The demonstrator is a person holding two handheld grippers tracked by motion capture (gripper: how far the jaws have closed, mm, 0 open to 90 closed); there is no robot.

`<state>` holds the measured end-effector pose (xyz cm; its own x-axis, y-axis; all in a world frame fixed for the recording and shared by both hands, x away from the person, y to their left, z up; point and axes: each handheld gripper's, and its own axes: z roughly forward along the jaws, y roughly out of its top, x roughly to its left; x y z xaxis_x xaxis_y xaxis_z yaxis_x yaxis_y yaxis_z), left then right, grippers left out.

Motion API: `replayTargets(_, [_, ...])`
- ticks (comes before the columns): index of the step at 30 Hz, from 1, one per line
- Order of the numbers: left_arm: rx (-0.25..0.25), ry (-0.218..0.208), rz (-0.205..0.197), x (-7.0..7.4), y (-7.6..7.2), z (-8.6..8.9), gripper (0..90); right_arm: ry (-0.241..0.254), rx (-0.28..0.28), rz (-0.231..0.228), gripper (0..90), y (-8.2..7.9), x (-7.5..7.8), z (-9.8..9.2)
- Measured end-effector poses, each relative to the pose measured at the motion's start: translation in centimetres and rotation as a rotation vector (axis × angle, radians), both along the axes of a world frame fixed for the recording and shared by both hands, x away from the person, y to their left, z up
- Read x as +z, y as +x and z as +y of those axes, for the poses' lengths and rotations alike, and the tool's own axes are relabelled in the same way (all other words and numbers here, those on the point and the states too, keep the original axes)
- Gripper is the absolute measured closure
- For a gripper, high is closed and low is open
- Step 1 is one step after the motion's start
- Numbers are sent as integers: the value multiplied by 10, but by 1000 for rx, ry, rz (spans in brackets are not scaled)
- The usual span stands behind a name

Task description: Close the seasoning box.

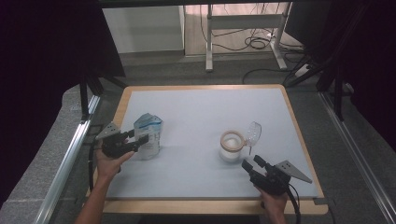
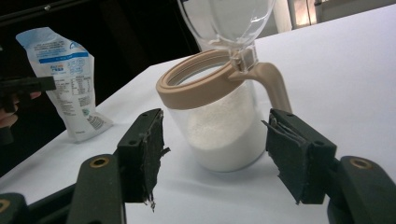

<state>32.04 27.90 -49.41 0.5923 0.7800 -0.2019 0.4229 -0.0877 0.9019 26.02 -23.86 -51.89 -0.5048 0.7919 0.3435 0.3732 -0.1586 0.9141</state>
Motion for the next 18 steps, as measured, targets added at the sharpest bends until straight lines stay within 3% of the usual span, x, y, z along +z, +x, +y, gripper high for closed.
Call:
replayTargets(5, [0, 7, 15, -6, -7, 2, 392, -9, -20, -11, 428, 1, 3, -6])
replayTargets(11, [0, 12, 36, -16, -13, 4, 373, -77, -73, -48, 565, 7, 14, -20])
replayTargets(18, [4, 18, 63, -26, -18, 4, 349, -121, -125, -42, 893, 29, 32, -42])
